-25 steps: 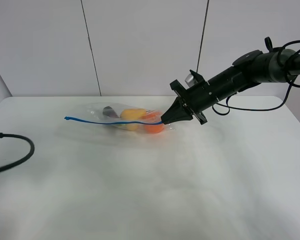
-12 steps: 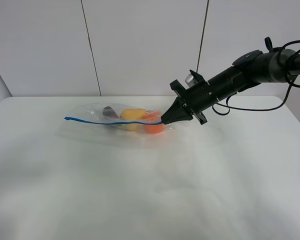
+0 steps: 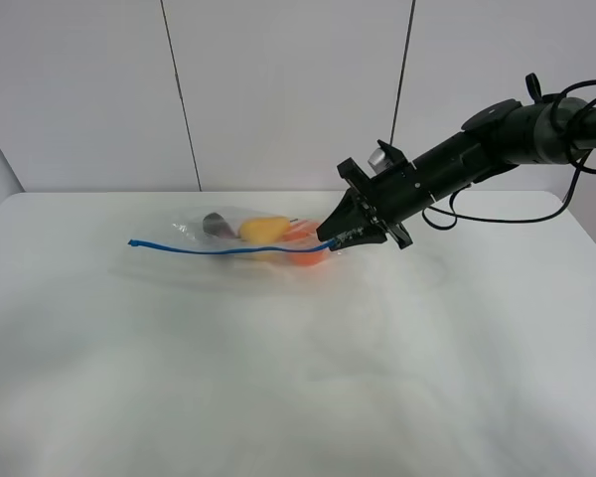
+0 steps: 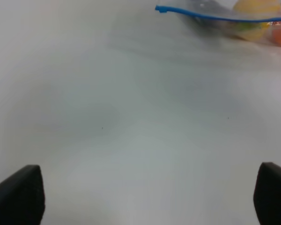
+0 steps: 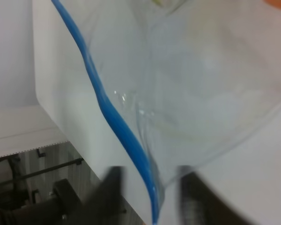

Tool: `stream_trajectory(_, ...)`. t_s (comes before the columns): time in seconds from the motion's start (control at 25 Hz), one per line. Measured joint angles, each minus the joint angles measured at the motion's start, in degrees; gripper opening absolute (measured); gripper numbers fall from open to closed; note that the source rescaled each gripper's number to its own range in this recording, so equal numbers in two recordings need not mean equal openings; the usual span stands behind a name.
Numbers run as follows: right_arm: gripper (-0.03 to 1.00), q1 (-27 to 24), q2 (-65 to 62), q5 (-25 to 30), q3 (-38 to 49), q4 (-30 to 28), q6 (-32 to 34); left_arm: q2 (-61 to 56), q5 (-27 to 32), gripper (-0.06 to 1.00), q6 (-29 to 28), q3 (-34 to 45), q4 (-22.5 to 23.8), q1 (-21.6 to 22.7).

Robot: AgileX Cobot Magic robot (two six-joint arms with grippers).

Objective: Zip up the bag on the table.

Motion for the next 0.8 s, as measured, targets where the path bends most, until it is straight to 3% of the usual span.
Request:
stream_trajectory(0.12, 0.80, 0.0, -0.1, 0.0, 0.0, -1.8, 0.7, 0.0, 0.0, 1.00, -0.1, 0.0, 0.0, 0.0)
stream_trajectory(0.24, 0.96, 0.0, -0.9, -0.3, -0.3, -7.8, 3.2, 0.0, 0.0, 1.00, -0.1, 0.0, -0.1, 0.0)
stream_trajectory(0.6, 1.00, 0.0, -3.7, 0.6, -11.1, -45.4, 21.1, 0.0, 0.0, 1.00, -0.1, 0.0, -0.1, 0.0)
stream_trajectory(0.68, 1.00, -0.4, -3.7, 1.9, -12.7, -50.7, 22.5, 0.0, 0.0, 1.00, -0.2, 0.0, -0.1, 0.0)
stream_trajectory(0.8, 1.00, -2.2, -3.7, 2.9, -13.3, -54.0, 23.0, 0.0, 0.0, 1.00, -0.2, 0.0, -0.1, 0.0)
